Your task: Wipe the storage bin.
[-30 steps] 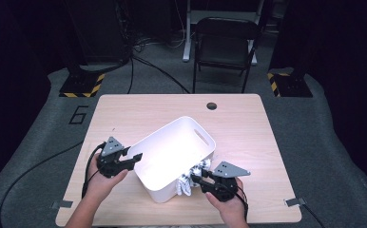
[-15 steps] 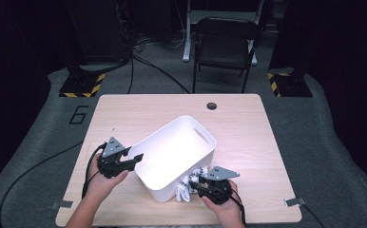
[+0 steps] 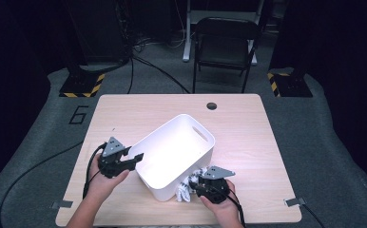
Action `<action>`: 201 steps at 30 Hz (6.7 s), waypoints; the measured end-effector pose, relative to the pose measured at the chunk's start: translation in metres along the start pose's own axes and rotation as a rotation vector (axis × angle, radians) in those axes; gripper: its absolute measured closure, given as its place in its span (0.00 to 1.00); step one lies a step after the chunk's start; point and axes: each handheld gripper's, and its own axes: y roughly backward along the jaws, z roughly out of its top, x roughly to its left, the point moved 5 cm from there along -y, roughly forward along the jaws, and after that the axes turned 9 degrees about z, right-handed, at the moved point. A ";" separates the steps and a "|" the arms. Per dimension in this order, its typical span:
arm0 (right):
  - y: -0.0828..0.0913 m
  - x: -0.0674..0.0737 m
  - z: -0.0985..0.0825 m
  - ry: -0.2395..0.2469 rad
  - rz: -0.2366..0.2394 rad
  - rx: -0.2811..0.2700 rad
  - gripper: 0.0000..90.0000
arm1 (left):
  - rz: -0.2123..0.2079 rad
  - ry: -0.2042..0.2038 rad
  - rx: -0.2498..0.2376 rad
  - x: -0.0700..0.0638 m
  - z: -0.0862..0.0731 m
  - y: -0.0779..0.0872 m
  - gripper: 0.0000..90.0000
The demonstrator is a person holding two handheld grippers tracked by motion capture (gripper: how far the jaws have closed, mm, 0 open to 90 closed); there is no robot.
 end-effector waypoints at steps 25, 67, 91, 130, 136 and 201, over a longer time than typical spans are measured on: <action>-0.015 -0.012 -0.017 -0.038 0.019 0.058 0.75 | -0.003 -0.003 0.014 -0.003 0.001 0.003 0.62; -0.028 0.001 -0.011 0.018 0.063 0.085 0.75 | 0.060 0.051 0.039 -0.009 -0.003 0.014 0.57; 0.016 0.033 0.041 0.077 0.142 -0.151 0.75 | 0.075 0.051 0.059 -0.010 -0.006 0.020 0.60; 0.011 0.029 0.020 0.041 0.158 -0.111 0.74 | -0.083 0.034 0.097 0.008 -0.008 0.008 0.65; 0.028 0.046 0.035 0.047 0.144 -0.179 0.74 | -0.087 0.046 0.121 0.004 -0.008 0.009 0.65; -0.011 0.037 0.020 0.057 0.094 -0.051 0.44 | 0.004 0.050 0.107 -0.003 -0.012 0.018 0.63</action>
